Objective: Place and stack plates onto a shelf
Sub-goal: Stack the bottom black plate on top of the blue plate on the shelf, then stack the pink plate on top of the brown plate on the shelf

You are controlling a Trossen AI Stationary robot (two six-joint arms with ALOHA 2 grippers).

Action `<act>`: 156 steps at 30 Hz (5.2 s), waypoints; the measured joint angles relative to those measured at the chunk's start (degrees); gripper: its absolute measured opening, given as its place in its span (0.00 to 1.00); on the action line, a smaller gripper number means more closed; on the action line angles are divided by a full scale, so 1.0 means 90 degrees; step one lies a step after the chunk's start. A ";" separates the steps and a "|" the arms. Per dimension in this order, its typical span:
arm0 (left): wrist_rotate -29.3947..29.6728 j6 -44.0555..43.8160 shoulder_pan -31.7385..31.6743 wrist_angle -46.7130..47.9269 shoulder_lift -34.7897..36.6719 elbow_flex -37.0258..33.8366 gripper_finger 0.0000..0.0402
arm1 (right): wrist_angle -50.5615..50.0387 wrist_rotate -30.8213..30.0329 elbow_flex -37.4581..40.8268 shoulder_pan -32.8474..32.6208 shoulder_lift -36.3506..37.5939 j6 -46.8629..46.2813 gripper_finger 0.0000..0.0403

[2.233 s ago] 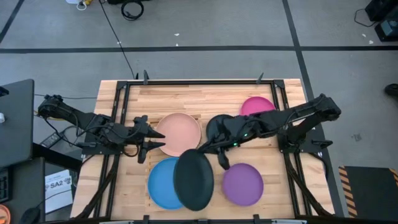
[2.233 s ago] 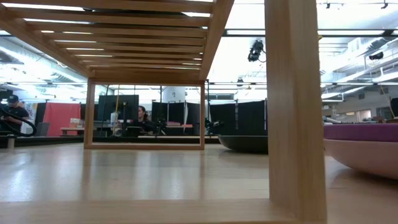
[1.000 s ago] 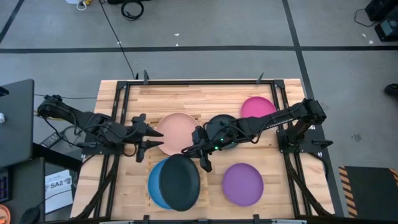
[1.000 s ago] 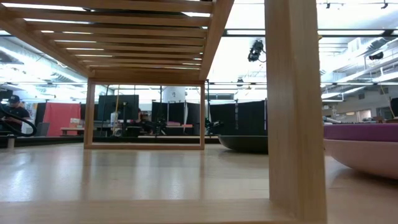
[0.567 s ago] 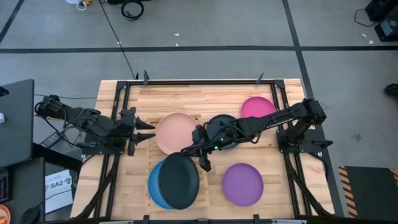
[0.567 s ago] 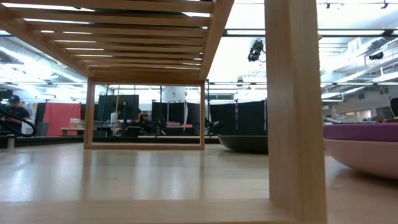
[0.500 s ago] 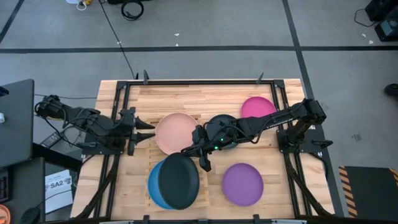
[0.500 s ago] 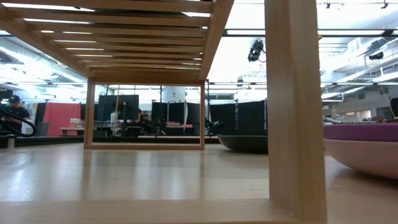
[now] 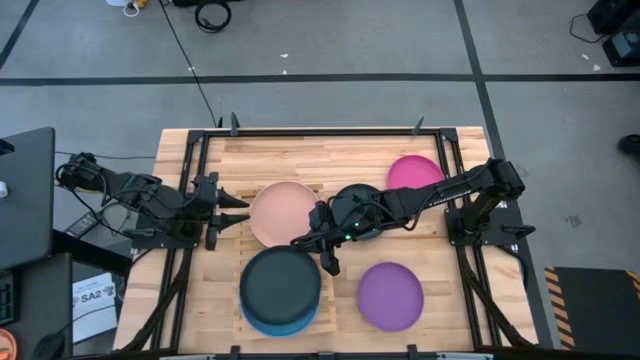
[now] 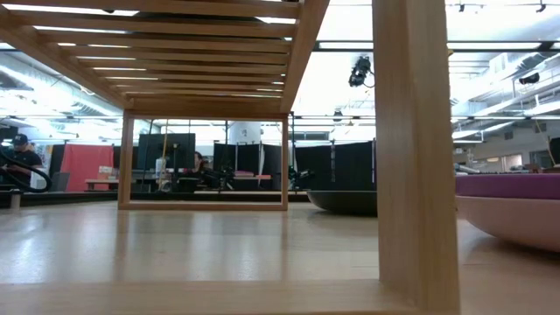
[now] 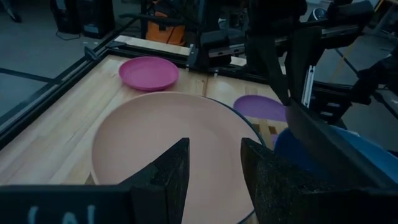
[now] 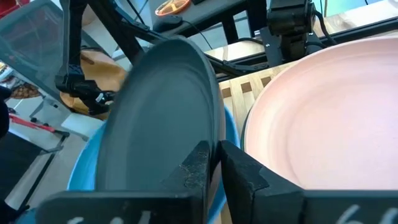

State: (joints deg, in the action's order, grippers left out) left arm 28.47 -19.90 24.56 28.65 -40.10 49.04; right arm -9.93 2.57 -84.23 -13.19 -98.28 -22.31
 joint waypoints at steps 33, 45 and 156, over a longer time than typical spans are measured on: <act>-0.0005 -0.0002 0.0002 -0.0001 0.0000 0.0000 0.37 | -0.0005 0.0003 0.0002 0.0005 0.0000 0.0000 0.39; -0.0005 -0.0002 0.0002 -0.0001 0.0000 0.0000 0.37 | -0.0005 0.0007 0.0002 0.0024 0.0000 0.0000 0.40; -0.0002 -0.0005 0.0001 0.0012 -0.0002 0.0001 0.37 | -0.2994 -0.1610 0.5925 0.3050 0.3541 0.0646 0.40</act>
State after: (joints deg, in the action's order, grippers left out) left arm 28.45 -19.94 24.56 28.75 -40.12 49.04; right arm -36.88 -11.92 -30.90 14.26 -66.41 -16.49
